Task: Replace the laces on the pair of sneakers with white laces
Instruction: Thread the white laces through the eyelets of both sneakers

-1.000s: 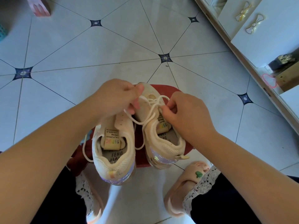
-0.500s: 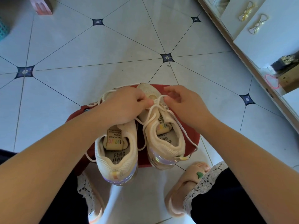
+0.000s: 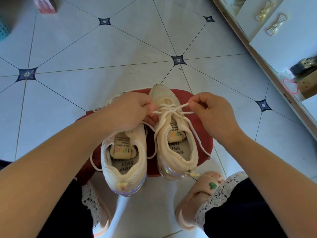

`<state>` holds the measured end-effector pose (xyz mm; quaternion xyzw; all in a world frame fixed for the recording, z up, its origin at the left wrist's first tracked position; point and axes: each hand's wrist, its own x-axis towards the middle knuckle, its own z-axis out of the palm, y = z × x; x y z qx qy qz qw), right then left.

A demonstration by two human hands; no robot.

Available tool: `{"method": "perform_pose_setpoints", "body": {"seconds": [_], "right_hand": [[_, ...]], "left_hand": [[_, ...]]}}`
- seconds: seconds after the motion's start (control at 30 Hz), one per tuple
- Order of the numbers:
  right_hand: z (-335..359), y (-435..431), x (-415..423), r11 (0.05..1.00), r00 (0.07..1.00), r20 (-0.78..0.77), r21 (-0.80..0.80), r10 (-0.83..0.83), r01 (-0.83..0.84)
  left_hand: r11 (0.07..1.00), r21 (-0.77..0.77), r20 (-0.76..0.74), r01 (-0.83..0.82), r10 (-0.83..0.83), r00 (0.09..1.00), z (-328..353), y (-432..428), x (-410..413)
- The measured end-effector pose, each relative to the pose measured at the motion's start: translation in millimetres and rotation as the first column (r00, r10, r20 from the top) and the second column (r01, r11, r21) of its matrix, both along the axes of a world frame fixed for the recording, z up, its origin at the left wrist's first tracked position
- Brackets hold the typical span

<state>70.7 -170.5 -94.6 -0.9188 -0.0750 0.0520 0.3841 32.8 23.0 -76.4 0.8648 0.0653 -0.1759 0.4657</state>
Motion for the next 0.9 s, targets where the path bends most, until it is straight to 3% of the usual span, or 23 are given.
{"method": "perform_pose_setpoints", "body": {"seconds": [0.27,0.33,0.47,0.57,0.63,0.8,0.9], "right_hand": [[1,3,-1,0.958,0.978,-0.164,0.232,-0.131,0.167],[4,4,-2,0.93,0.963,-0.236,0.309,-0.128,0.199],[10,9,-1,0.767,0.911,-0.411,0.588,0.01,0.256],[11,13,0,0.843,0.945,-0.327,0.499,-0.03,0.199],[11,14,1,0.842,0.944,-0.327,0.496,-0.046,0.213],[11,6,1,0.559,0.802,-0.587,0.703,0.106,0.44],[9,1,2,0.563,0.795,-0.599,0.692,0.098,0.452]], "left_hand": [[0.97,0.236,0.145,-0.049,0.014,0.989,-3,-11,6],[0.978,0.193,0.173,-0.076,0.042,0.984,-2,-9,6],[0.997,0.08,0.078,-0.001,-0.006,0.997,5,-1,5],[0.984,0.178,0.12,-0.001,-0.021,0.992,5,0,7],[0.971,0.239,0.141,-0.028,-0.006,0.99,2,-1,8],[0.956,0.292,0.145,-0.02,-0.024,0.989,-4,-1,11],[0.958,0.286,0.147,-0.014,-0.029,0.989,-6,-1,11]]}}
